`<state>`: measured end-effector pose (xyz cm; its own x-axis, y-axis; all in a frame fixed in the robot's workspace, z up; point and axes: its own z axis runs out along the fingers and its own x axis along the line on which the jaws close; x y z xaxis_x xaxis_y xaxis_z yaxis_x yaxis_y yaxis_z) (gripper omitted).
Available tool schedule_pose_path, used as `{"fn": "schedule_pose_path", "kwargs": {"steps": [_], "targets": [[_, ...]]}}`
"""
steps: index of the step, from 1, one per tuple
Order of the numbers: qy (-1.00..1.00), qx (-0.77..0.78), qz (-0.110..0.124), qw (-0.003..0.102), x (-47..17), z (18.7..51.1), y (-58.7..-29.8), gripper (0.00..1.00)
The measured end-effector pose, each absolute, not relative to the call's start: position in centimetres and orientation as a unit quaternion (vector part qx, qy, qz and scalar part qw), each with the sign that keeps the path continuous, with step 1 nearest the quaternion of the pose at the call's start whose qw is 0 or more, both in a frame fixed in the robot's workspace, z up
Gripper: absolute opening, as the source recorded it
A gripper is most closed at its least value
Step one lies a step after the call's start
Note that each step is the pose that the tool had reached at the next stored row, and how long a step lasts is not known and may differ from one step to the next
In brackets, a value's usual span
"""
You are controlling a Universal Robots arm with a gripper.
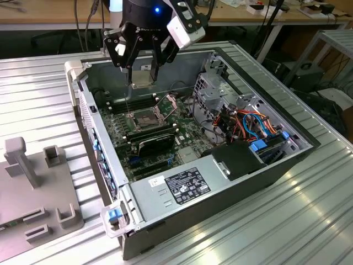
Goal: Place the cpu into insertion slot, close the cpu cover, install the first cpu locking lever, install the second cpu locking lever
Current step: 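Place the cpu into insertion slot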
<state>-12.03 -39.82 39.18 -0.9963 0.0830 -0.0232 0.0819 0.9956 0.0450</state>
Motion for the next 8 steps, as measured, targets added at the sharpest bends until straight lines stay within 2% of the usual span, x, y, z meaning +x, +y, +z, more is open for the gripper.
{"fn": "schedule_pose_path", "kwargs": {"steps": [8], "targets": [[0.998, 0.057, 0.022, 0.013, -10.8, 38.1, -39.5, 0.54]]}}
